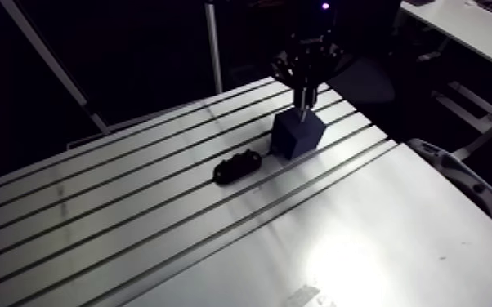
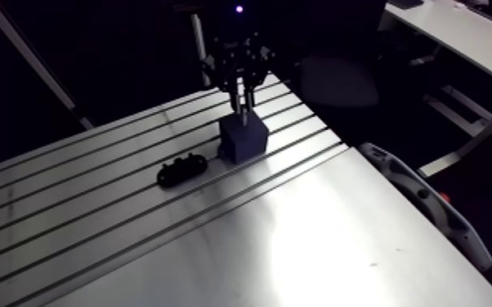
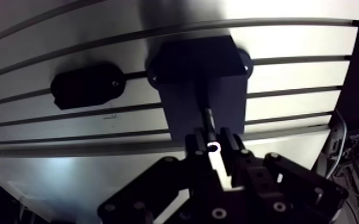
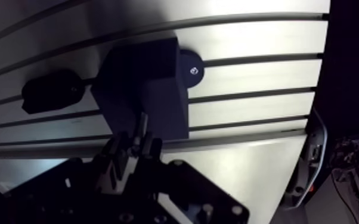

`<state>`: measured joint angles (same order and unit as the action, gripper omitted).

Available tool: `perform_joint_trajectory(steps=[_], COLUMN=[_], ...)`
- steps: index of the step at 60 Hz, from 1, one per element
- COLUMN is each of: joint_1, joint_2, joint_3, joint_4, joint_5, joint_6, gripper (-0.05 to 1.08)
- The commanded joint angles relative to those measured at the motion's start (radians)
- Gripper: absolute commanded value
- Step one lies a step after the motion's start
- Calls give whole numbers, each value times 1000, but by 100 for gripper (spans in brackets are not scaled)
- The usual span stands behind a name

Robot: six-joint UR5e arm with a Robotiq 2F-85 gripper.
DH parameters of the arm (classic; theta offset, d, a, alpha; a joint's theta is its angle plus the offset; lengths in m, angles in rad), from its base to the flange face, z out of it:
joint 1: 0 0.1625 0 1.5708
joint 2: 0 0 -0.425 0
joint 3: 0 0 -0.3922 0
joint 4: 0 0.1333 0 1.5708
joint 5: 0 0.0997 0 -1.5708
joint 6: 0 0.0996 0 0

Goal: Pick up the M10 bolt and insert it into the hole until fully seated.

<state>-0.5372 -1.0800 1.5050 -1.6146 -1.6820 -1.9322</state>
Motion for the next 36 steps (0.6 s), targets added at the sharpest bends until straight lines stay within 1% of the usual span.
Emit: perform_joint_trajectory(steps=[1, 28, 29, 30, 31, 32, 33, 34, 35, 36], joint_1=[0, 0, 0, 0, 0, 0, 0, 0, 0, 0], joint_2=[0, 0, 0, 0, 0, 0, 0, 0, 0, 0], joint_3=[14, 24, 24, 24, 24, 24, 24, 24, 24, 25], joint_4=[-12, -24, -26, -27, -27, -26, -26, -26, -26, -27], joint_5=[0, 0, 0, 0, 0, 0, 0, 0, 0, 0], joint_6=[0, 0, 0, 0, 0, -1, -1, -1, -1, -1], gripper=[108, 107, 105, 98, 98, 90, 90, 82, 82, 69])
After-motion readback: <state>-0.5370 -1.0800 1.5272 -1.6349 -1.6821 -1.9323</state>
